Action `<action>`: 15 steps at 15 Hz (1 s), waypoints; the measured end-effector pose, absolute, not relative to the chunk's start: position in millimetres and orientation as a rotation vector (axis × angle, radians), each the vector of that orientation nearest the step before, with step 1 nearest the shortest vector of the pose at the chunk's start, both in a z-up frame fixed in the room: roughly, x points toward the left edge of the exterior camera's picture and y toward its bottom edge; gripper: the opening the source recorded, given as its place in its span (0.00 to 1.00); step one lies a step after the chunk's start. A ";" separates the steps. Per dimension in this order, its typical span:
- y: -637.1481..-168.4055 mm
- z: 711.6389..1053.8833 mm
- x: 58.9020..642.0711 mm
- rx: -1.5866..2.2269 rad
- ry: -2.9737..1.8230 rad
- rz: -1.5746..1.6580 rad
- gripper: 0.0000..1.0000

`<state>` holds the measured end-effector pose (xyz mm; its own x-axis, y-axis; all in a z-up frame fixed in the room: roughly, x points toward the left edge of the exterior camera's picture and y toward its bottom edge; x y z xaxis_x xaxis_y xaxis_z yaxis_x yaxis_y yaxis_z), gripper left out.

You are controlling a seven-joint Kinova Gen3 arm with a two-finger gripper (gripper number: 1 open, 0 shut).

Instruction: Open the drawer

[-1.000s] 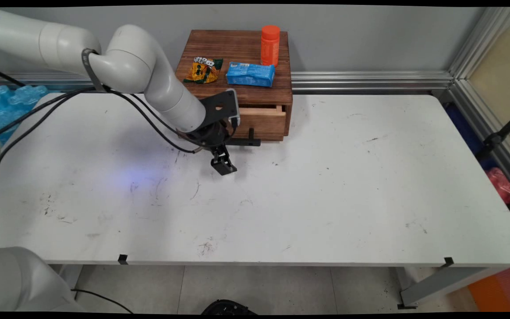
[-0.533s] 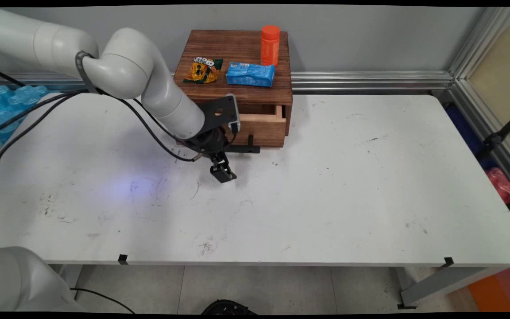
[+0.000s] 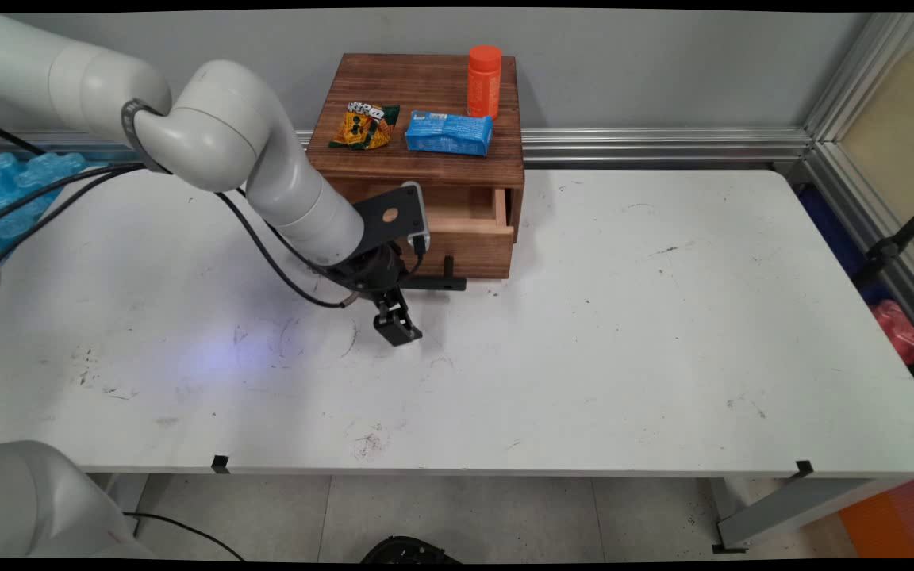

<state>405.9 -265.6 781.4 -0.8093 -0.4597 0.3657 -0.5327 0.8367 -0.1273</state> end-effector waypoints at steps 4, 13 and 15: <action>-249.8 782.8 396.4 0.755 -2.695 0.287 1.00; -209.3 788.8 373.3 0.751 -2.698 0.200 1.00; -201.6 790.6 369.4 0.745 -2.700 0.185 1.00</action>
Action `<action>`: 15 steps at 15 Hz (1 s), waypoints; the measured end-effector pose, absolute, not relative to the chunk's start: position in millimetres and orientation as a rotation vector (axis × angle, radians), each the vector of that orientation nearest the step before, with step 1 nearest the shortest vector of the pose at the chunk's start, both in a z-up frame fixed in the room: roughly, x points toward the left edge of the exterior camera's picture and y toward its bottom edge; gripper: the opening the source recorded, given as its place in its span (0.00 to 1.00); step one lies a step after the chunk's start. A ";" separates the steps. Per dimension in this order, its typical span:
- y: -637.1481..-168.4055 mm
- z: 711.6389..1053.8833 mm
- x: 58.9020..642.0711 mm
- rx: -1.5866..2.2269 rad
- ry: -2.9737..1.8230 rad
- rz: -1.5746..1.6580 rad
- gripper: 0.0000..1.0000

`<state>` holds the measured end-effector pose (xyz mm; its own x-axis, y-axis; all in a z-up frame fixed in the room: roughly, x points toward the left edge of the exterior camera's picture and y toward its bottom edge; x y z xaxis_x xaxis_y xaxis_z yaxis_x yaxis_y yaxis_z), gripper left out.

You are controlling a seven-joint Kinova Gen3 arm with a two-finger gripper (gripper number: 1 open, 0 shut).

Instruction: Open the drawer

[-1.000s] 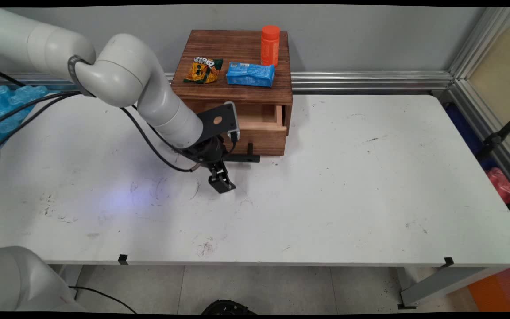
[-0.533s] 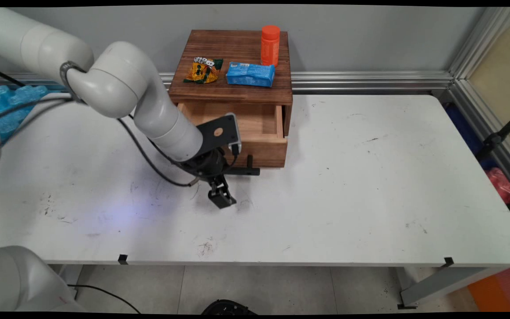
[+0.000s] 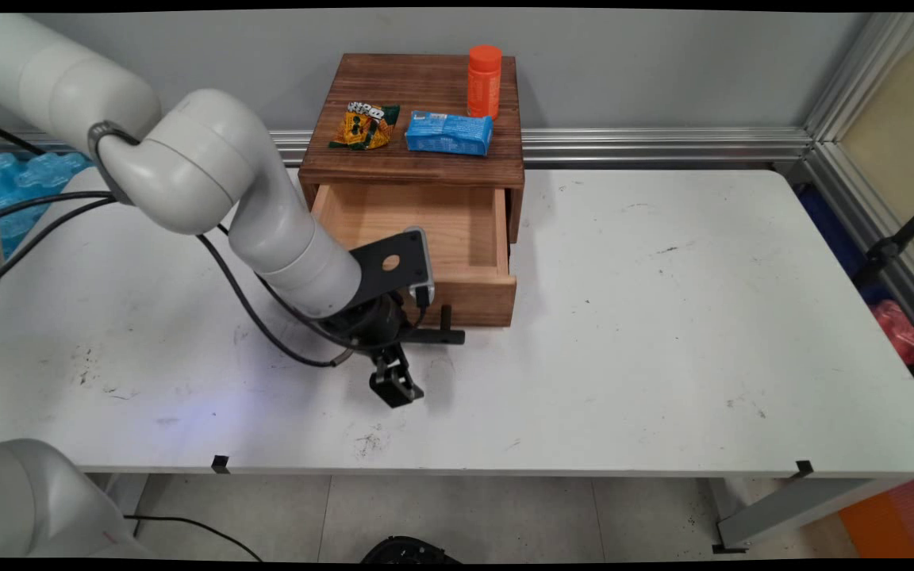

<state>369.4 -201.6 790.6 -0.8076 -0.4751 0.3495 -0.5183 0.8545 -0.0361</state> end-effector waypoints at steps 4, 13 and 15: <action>-185.6 794.9 361.6 0.734 -2.710 0.158 1.00; -154.1 799.1 352.9 0.724 -2.741 0.114 1.00; -149.5 799.2 350.3 0.722 -2.743 0.105 1.00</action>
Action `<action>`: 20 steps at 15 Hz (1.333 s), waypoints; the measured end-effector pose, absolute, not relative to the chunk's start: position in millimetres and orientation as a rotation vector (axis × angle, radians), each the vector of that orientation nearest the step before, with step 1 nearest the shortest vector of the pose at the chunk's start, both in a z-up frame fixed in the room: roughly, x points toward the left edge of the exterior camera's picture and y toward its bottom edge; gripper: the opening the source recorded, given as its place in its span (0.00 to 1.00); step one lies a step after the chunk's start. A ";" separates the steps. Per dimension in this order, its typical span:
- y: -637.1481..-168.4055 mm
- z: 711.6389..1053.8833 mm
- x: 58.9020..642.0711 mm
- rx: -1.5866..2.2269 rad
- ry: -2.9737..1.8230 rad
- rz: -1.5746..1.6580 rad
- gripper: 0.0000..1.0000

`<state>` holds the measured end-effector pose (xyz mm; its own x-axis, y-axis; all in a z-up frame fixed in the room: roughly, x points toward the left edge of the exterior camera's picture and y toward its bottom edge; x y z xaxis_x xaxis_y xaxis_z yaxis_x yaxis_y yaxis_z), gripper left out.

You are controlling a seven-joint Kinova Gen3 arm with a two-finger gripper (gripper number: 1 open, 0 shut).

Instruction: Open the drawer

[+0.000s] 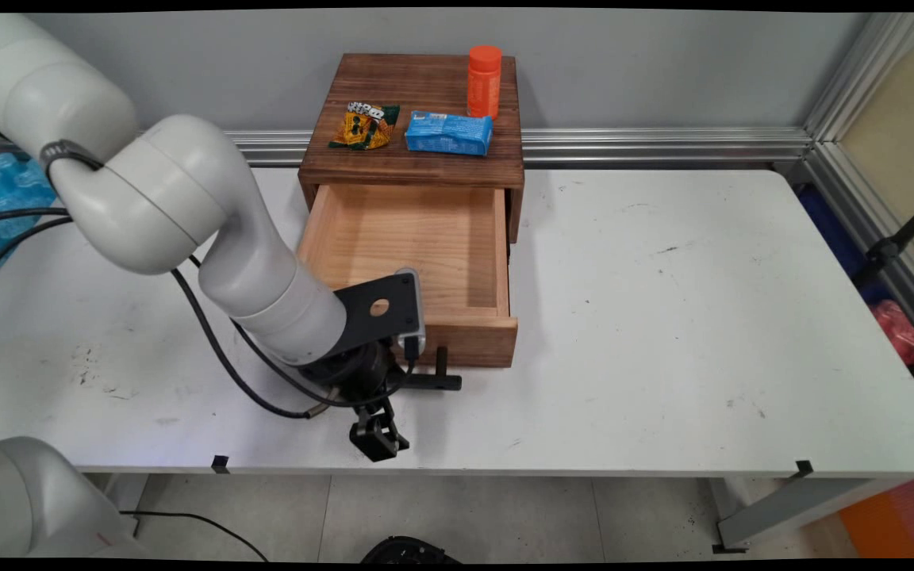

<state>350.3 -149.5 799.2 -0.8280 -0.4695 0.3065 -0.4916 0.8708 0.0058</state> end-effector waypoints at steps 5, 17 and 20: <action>-141.2 799.5 343.8 0.716 -2.744 0.089 1.00; -127.0 798.2 330.8 0.709 -2.742 0.055 1.00; -124.8 798.2 329.1 0.707 -2.741 0.049 1.00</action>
